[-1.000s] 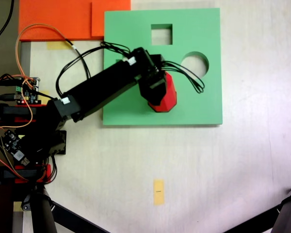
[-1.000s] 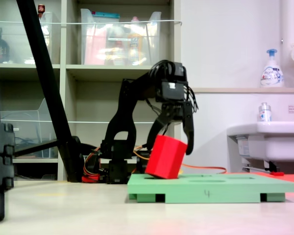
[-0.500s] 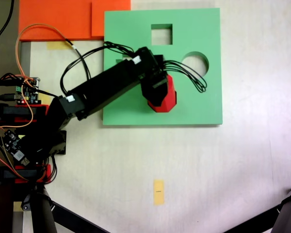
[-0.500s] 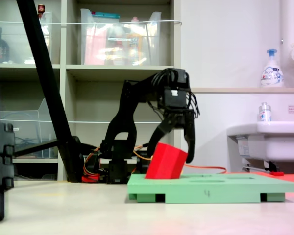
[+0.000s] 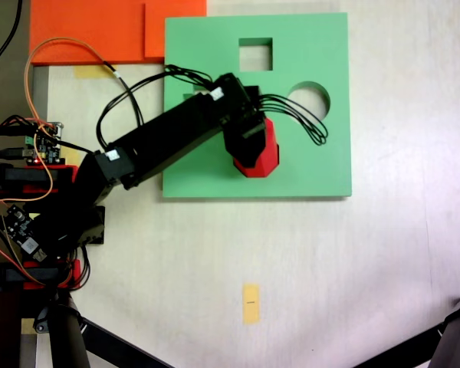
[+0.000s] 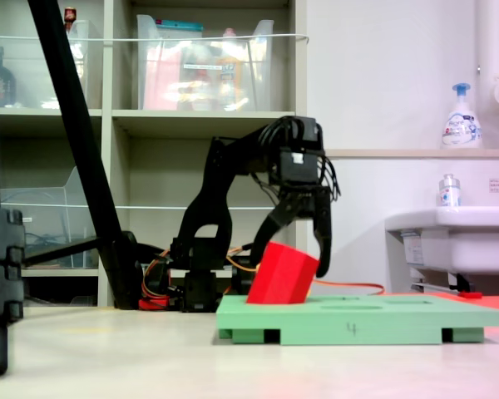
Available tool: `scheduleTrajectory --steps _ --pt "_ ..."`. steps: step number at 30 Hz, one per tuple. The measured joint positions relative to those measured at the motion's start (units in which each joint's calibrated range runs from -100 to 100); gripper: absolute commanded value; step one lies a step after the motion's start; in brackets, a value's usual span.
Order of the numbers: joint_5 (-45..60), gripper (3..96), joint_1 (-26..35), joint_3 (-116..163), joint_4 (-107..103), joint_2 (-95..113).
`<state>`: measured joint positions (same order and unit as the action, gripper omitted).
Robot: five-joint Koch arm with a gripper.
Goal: Put the octagonal pillar block into the corresponding hole
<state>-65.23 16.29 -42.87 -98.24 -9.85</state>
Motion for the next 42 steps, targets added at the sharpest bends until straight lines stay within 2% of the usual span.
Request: scheduleTrajectory --steps 4,8,12,28,42 --pt "0.00 56.4 0.00 0.00 0.00 -0.14" --pt "0.00 71.7 0.10 0.00 0.00 -0.14" --pt "0.00 82.5 0.15 0.00 0.00 -0.27" --pt "0.00 82.5 0.10 0.00 0.00 -0.27" --pt "2.54 82.5 -2.49 1.67 0.00 4.79"
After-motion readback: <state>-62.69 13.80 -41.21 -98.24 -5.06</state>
